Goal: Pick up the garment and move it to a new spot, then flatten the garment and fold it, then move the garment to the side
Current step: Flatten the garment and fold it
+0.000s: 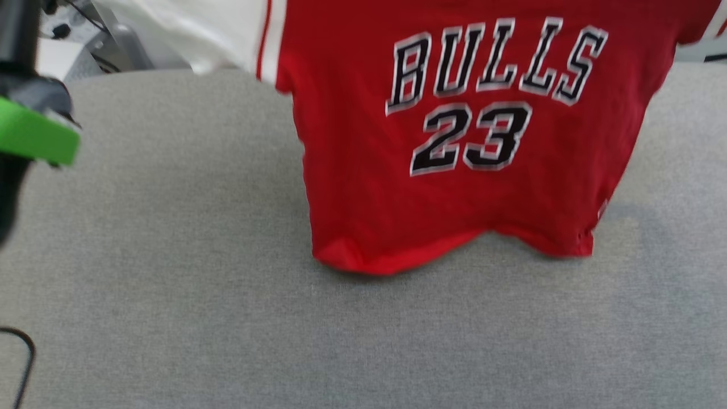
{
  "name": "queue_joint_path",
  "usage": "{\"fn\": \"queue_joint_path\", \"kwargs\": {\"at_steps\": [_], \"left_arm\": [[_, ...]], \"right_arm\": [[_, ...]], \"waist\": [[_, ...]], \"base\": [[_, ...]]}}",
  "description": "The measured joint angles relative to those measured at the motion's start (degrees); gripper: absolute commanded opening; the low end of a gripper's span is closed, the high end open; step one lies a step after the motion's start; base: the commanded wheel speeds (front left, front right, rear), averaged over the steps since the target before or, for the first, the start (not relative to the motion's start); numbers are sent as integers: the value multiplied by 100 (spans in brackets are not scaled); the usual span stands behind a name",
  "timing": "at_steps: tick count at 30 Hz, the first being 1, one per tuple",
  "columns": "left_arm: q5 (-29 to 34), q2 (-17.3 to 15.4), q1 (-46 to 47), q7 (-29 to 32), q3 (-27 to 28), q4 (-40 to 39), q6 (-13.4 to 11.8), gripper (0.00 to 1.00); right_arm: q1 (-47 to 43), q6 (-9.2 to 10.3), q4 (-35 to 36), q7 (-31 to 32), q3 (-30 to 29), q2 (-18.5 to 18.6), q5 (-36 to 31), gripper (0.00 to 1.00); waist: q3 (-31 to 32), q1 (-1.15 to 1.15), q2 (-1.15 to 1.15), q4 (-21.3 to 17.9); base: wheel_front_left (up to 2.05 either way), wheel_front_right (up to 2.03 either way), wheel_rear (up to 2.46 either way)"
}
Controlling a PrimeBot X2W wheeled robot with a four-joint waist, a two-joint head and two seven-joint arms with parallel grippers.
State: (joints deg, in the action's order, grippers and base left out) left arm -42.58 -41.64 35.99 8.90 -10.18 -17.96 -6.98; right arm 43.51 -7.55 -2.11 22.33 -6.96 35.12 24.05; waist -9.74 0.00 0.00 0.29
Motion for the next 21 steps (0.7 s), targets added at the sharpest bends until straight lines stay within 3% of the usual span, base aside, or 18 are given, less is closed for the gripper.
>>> {"fn": "queue_joint_path", "kwargs": {"at_steps": [11,15,21], "left_arm": [[98,-174,2656,242,-236,1691,842,0],[355,-125,3733,222,-448,2438,1062,0],[779,171,5291,-298,-642,3687,1247,0]], "right_arm": [[2500,-5,-1434,-575,604,-34,-509,0],[3406,-5,-2071,-913,753,-212,-797,0],[4666,-7,-3138,-1581,549,-627,-1335,0]], "waist": [[-1229,1,0,-83],[-1683,1,0,-131],[-2316,2,0,-219]], "base": [[0,0,0],[0,0,0],[0,0,0]]}}
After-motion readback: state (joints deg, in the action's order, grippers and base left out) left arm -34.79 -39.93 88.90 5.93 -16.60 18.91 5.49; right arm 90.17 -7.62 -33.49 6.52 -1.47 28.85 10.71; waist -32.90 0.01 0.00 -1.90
